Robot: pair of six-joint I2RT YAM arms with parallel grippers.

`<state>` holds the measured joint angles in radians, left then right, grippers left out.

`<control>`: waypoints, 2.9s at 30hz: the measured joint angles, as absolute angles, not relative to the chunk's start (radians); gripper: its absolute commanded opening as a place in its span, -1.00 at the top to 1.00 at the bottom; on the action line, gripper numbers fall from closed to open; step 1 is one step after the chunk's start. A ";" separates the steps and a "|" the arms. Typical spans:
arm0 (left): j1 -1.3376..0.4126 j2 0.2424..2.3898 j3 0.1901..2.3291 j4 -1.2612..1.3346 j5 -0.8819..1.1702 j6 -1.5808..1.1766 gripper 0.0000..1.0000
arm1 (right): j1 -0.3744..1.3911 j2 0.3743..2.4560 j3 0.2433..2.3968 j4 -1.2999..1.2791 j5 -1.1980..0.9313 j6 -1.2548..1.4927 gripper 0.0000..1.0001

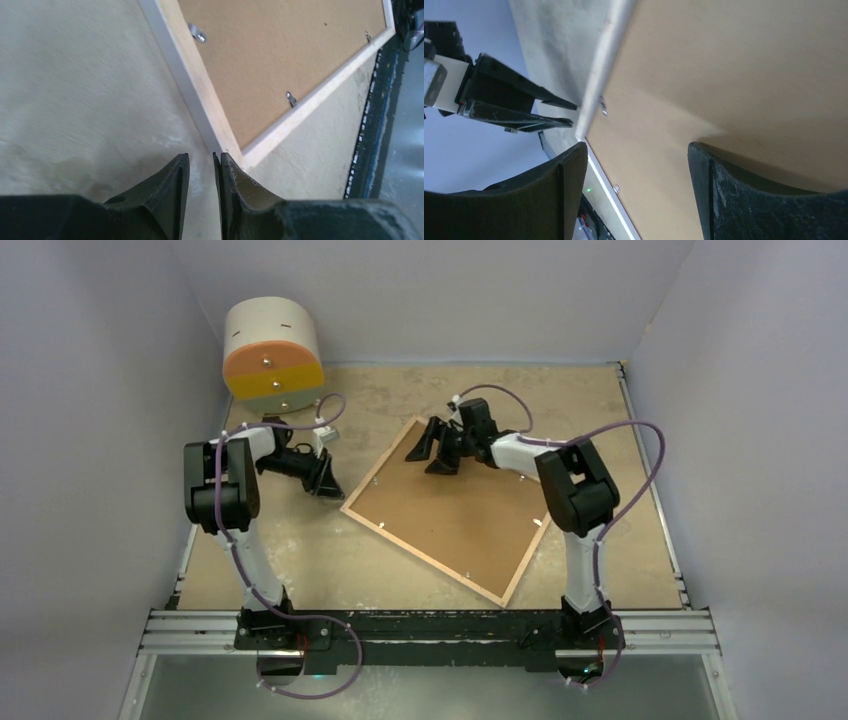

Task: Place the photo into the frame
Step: Install the photo frame at the center of the board, then turn over the photo frame at the center of the board.

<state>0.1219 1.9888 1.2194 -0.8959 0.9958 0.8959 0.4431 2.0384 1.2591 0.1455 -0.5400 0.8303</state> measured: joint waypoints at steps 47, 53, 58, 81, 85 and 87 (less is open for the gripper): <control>0.064 2.063 1.256 -0.770 1.030 0.818 0.44 | 0.667 2.296 1.646 0.057 -0.606 0.813 -0.42; 0.085 2.020 1.260 -0.819 0.981 0.810 0.09 | 0.679 1.997 1.436 -0.093 -0.422 0.544 -0.44; 0.111 1.939 1.260 -0.856 0.900 0.814 -0.04 | 0.781 1.734 1.217 -0.129 -0.256 0.404 -0.38; 0.119 1.610 1.132 -0.939 0.718 0.829 -0.67 | 1.146 1.666 1.005 -0.190 0.105 0.233 0.17; 0.119 1.592 1.119 -0.940 0.712 0.830 -0.69 | 1.155 1.682 1.005 -0.190 0.141 0.233 0.17; 0.119 1.576 1.114 -0.945 0.708 0.830 -0.70 | 1.161 1.683 1.000 -0.189 0.166 0.234 0.17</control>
<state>0.1192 1.5761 1.1137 -0.9447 0.7082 0.8295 1.1606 1.6829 0.9997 -0.1894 0.1658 0.2337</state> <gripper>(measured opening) 0.843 0.418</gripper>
